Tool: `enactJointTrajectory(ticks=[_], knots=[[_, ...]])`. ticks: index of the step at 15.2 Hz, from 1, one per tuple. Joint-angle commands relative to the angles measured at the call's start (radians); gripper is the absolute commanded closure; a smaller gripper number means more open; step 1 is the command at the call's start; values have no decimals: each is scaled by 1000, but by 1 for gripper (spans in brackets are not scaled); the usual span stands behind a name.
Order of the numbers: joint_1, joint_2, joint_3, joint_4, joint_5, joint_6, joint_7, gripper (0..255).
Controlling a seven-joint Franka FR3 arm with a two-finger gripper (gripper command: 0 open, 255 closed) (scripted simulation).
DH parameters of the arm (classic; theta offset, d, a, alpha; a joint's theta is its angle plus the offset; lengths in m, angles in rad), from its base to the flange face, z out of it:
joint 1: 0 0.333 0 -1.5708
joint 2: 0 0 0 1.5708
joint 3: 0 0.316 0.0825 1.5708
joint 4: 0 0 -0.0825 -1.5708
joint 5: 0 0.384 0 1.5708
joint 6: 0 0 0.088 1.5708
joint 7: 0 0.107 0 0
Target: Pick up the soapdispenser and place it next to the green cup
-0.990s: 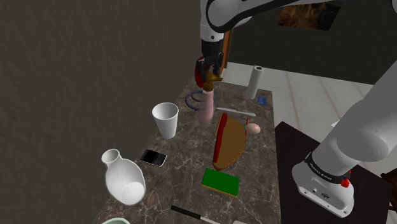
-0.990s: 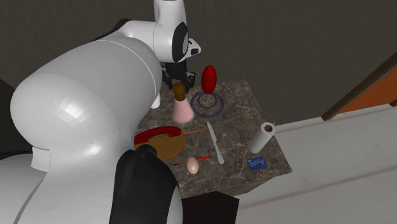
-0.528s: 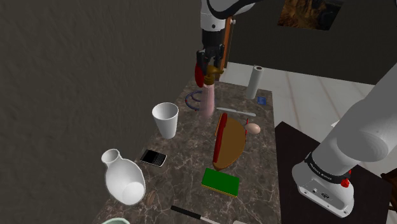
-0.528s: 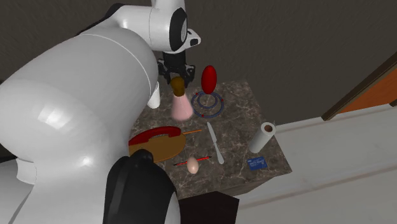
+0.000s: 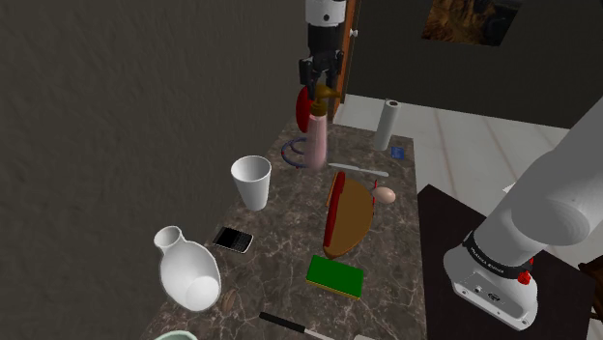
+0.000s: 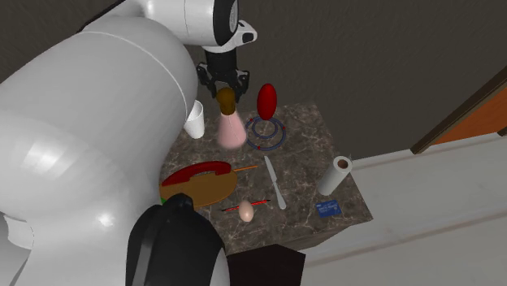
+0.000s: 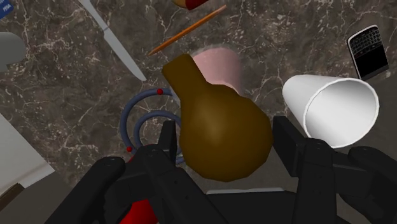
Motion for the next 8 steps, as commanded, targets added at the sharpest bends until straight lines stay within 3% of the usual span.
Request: enactJointTrajectory(ticks=[1, 8], knots=[[1, 2, 1, 32, 0, -29, 2, 255], [1, 11, 1, 136, -2, -125, 4, 255]])
